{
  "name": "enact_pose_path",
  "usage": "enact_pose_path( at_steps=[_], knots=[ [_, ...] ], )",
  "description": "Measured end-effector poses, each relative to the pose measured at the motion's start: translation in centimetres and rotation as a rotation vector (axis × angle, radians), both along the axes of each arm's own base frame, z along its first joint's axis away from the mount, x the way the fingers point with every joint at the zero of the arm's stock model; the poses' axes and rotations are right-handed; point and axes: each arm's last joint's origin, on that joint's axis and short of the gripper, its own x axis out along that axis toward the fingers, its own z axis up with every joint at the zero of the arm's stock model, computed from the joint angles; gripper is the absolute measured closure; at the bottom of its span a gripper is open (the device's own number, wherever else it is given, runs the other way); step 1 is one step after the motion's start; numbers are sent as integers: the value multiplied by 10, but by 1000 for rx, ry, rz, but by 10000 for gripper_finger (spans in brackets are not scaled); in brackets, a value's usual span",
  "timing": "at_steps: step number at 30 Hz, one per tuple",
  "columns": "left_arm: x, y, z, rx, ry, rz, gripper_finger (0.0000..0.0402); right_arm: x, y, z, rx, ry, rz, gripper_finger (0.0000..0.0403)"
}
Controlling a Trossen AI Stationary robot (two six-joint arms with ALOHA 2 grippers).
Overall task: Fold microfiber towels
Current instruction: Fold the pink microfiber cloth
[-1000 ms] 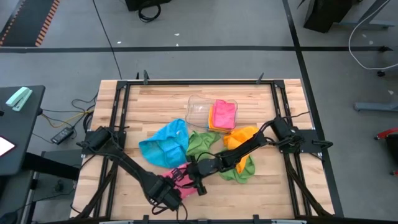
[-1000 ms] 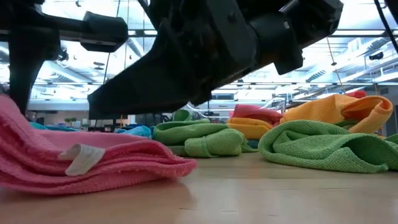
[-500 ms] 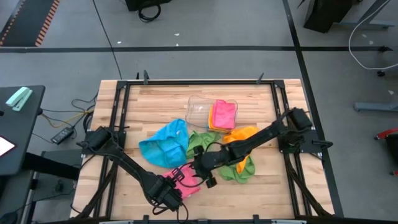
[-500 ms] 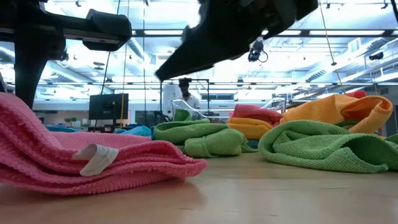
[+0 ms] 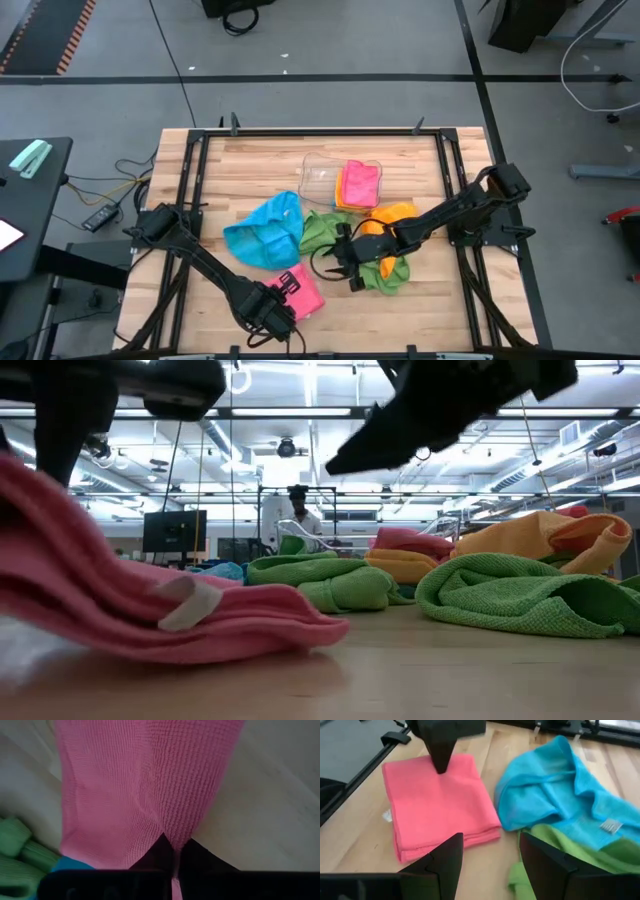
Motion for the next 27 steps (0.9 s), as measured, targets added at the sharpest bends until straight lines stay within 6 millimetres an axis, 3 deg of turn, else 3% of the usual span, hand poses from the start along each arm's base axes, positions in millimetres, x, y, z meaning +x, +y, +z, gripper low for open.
enact_pose_path(
  at_steps=[7, 11, 17, 21, 27],
  knots=[
    [1, -1, 3, -6, -7, 5, 372, -9, 6, -14, 54, -90, 20, 199],
    [1, -1, 3, -6, -4, 10, 385, -8, 12, -35, 81, -64, 18, 199],
    [0, 1, 5, -41, 20, 75, 372, -2, 44, -68, 99, -5, 4, 199],
    [2, 6, 8, -84, 27, 151, 373, -1, 68, -63, 48, -10, -9, 199],
    [9, 13, 9, -206, 67, 353, 387, -8, 79, -45, 37, 1, -26, 199]
  ],
)
